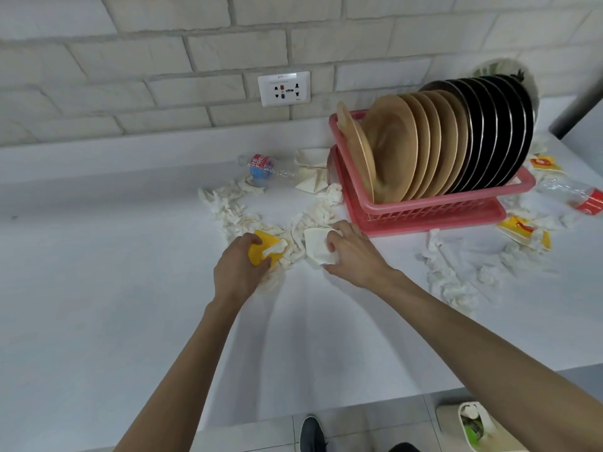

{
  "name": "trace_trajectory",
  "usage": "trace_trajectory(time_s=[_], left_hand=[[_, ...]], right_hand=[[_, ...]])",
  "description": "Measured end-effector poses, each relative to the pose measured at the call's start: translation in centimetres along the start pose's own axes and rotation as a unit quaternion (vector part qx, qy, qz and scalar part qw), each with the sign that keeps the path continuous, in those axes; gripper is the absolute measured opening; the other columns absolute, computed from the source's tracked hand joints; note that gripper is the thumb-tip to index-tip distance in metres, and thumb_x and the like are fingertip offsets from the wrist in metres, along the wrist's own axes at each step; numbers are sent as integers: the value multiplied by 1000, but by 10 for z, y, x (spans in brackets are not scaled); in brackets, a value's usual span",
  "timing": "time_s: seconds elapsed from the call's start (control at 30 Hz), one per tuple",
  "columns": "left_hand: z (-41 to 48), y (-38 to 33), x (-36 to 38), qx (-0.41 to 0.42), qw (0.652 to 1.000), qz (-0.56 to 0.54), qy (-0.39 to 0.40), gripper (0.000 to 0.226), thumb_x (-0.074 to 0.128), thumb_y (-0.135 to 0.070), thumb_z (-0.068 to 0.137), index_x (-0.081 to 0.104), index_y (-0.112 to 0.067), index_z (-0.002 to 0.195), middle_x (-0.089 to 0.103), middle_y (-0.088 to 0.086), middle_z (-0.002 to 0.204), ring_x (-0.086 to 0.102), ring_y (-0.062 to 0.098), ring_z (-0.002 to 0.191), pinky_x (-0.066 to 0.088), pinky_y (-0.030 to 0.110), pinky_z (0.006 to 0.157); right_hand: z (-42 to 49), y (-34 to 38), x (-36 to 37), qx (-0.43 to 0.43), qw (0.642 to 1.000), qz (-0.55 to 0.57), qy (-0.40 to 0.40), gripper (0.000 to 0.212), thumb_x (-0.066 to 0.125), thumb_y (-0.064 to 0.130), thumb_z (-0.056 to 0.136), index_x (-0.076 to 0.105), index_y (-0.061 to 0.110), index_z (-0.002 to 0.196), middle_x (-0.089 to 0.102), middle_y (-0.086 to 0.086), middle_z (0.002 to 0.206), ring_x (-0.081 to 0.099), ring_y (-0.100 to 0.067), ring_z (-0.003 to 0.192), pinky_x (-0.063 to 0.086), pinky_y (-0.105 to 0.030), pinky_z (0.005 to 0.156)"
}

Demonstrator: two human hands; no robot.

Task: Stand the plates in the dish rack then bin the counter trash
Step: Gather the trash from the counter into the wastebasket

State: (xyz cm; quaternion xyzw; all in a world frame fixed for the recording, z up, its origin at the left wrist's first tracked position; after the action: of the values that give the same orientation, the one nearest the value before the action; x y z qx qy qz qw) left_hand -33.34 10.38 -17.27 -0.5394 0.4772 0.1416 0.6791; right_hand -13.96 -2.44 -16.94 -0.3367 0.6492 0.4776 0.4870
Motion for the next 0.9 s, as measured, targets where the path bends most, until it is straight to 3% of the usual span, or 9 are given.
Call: trace_trajectory(time_s=[0.3,0.47,0.7,0.9], left_hand=[[-16,-15,-13,72,993,-94,-23,37,80,-25,78,63,-30,111,63,-11,113,59,19,96,50,36,79],[-39,-43,1,94,986,-137,20,36,81,-19,77,65,-32,107,63,-12,110,59,16,95,51,37,81],[-84,-90,42,129,977,-134,105,34,82,-15,75,65,-35,98,62,-21,97,57,-1,84,45,25,68],[-136,-145,91,168,963,-133,165,29,82,-16,76,67,-35,93,62,-23,98,57,0,86,45,20,67]], right_hand=[[-46,-10,-18,16,998,41,-51,37,74,34,80,51,15,101,39,-1,134,36,-22,123,34,-31,98],[-85,-22,-22,49,994,74,-65,36,75,33,79,51,16,101,39,1,132,39,-22,118,35,-29,90],[-177,-57,-24,117,980,132,-93,34,75,33,79,52,17,99,40,3,132,41,-21,118,39,-30,90],[-264,-97,-23,189,962,159,-118,36,74,36,79,53,18,103,38,5,134,41,-18,120,41,-26,88]])
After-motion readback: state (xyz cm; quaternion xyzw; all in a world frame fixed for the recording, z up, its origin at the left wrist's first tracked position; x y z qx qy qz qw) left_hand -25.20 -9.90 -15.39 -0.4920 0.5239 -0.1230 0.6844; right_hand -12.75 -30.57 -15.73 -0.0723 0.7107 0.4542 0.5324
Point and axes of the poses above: each hand's wrist, its own z-axis towards the middle knuckle, its own x-axis out of the palm, y = z × x, the point moved 5 cm from there along z, towards the middle knuckle
